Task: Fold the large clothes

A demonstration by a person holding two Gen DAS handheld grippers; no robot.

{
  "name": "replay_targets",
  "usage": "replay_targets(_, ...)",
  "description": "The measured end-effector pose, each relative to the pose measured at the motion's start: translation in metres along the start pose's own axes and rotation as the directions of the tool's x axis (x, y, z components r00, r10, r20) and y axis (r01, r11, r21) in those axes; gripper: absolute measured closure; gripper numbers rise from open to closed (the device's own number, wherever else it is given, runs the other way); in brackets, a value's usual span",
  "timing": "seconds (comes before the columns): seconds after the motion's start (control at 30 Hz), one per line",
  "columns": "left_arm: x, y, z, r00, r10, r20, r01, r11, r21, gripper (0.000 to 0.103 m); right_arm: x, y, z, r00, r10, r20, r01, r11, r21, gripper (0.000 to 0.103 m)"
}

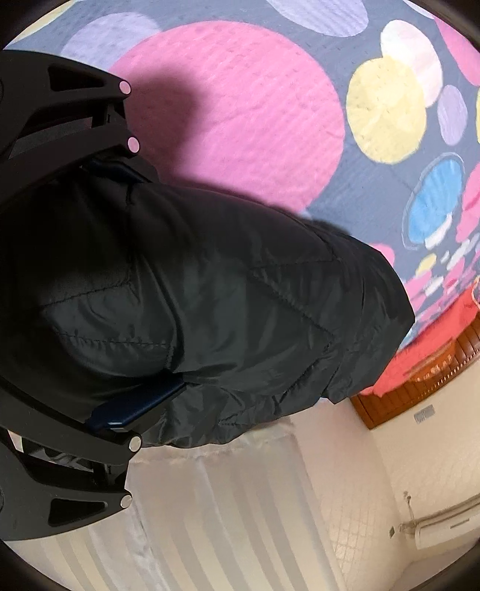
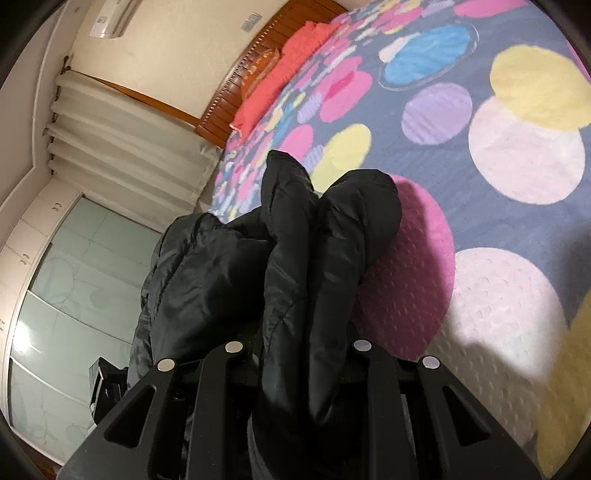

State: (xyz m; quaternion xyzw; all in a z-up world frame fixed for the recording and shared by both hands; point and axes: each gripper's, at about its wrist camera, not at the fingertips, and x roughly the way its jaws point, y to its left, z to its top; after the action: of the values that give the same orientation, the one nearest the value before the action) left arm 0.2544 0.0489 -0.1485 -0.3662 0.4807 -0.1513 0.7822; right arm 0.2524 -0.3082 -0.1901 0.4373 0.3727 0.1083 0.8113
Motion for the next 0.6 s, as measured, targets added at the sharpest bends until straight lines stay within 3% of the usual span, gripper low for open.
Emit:
replay_targets(0.13,0.009,0.01,-0.002,0.999,0.034,0.0,-0.034,0.999,0.007,0.012,0.004,-0.026,0.002,1.0,0.011,-0.012,-0.01,0.997,0.074,0.08)
replay_targets(0.33,0.009,0.009,-0.001,0.999,0.042,-0.008,-0.041,0.999,0.015,0.01,0.011,-0.022,-0.002,1.0,-0.019,-0.011,0.019,0.998,0.059,0.078)
replay_targets(0.5,0.002,0.016,0.009,0.999,0.017,-0.028,-0.017,1.0,0.0,0.01,0.002,-0.014,-0.003,0.996,-0.083,-0.012,0.084,0.996,0.013,0.066)
replay_targets(0.6,-0.014,0.028,0.007,1.0,-0.008,-0.028,0.007,1.0,-0.016,0.01,-0.007,-0.012,-0.005,0.994,-0.111,-0.013,0.111,0.994,-0.01,0.052)
